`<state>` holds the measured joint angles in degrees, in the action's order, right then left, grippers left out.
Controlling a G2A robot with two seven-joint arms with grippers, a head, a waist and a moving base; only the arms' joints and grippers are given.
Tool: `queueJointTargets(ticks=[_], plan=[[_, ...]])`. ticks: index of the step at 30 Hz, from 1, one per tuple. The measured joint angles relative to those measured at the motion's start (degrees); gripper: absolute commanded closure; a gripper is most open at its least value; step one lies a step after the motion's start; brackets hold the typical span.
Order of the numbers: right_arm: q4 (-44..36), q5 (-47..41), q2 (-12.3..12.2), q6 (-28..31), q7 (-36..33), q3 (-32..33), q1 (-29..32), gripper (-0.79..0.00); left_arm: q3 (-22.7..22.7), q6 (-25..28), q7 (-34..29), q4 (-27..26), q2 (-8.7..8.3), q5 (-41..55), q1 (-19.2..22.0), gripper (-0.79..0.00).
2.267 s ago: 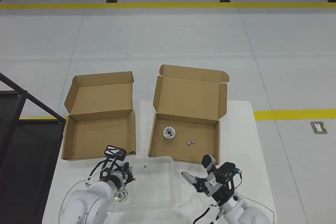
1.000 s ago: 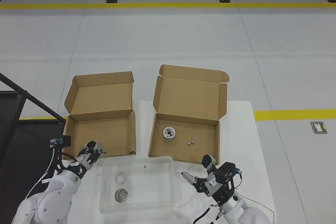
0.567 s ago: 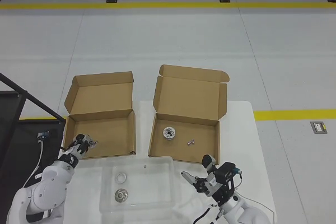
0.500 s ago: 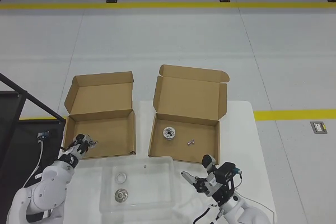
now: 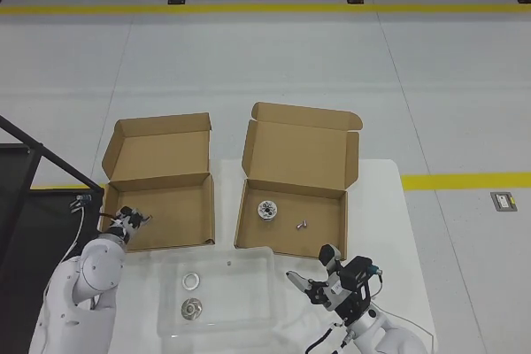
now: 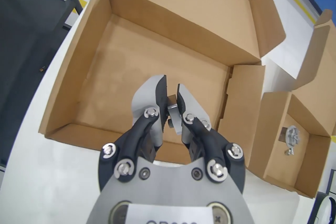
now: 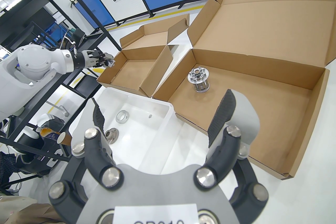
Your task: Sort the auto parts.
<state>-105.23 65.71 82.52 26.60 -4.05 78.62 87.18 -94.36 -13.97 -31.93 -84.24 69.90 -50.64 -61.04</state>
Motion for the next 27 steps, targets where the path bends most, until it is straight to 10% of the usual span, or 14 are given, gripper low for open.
queueJointTargets(ticks=[10,21,27], plan=[[0.00,0.00,0.00,0.00,0.00,0.00,0.00,-0.785,3.73,2.30,1.00,10.30,-0.05,-3.56,5.51,0.000],[0.00,0.00,0.00,0.00,0.00,0.00,0.00,-0.785,8.07,3.79,3.16,17.44,0.50,-4.59,9.39,-0.720],[0.00,0.00,0.00,0.00,0.00,0.00,0.00,-0.785,7.00,5.35,3.91,15.24,0.42,-1.93,9.01,-0.785]])
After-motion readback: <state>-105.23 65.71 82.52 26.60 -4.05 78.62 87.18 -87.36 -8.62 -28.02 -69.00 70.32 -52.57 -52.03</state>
